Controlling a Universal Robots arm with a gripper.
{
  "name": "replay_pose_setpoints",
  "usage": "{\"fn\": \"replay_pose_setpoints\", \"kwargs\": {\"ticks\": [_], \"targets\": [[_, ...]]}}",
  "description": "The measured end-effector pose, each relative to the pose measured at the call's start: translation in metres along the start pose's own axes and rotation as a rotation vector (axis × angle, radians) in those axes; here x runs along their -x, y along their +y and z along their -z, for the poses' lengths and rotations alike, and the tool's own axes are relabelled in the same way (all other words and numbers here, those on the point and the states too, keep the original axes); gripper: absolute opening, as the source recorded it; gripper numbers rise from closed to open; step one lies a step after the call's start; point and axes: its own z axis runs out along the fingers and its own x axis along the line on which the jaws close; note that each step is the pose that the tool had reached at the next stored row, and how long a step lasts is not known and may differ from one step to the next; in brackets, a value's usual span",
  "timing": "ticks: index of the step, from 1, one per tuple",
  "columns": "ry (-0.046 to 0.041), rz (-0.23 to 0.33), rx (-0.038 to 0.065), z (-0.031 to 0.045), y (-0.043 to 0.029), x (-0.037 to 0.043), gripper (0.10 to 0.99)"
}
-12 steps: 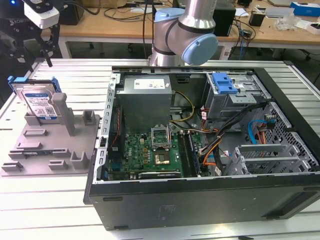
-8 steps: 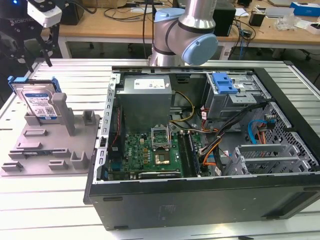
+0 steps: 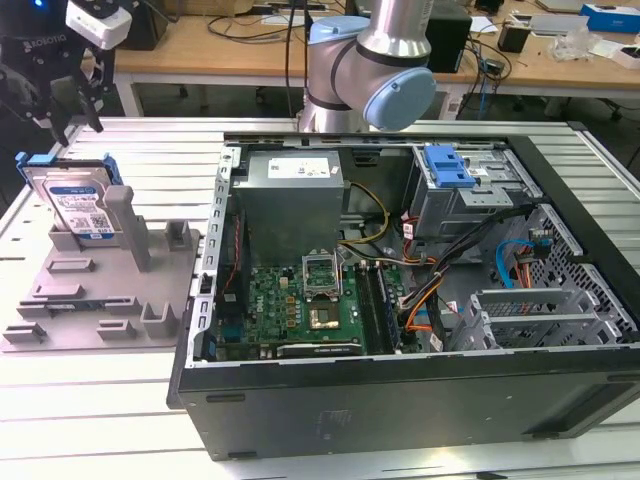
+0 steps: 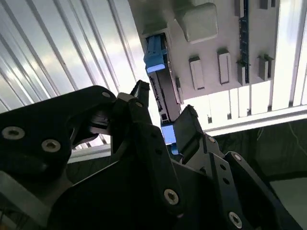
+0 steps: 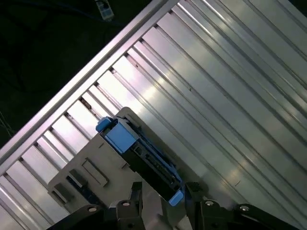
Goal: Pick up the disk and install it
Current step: 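Pick up the disk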
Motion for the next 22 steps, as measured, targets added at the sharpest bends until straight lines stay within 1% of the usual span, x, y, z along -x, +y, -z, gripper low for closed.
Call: {"fn": "replay_pose_setpoints", "kwargs": {"ticks": [2,4,5,7,8,10,12,16,18,20,21,22], "targets": [[0.0031,0.064,-0.001,0.0,0.0,0.0,0.482],[0.0051,0.103,-0.001,0.0,0.0,0.0,0.482],[0.0065,0.131,-0.002,0.0,0.0,0.0,0.482],[0.0081,0.166,-0.002,0.0,0.0,0.0,0.482],[0.0098,0.199,-0.002,0.0,0.0,0.0,0.482],[0.0116,0.237,-0.003,0.0,0.0,0.0,0.482],[0.0155,0.315,-0.004,0.0,0.0,0.0,0.482],[0.0194,0.393,-0.005,0.0,0.0,0.0,0.482],[0.0225,0.457,-0.006,0.0,0.0,0.0,0.482],[0.0245,0.498,-0.006,0.0,0.0,0.0,0.482],[0.027,0.548,-0.007,0.0,0.0,0.0,0.482],[0.0282,0.574,-0.007,0.0,0.0,0.0,0.482]]}}
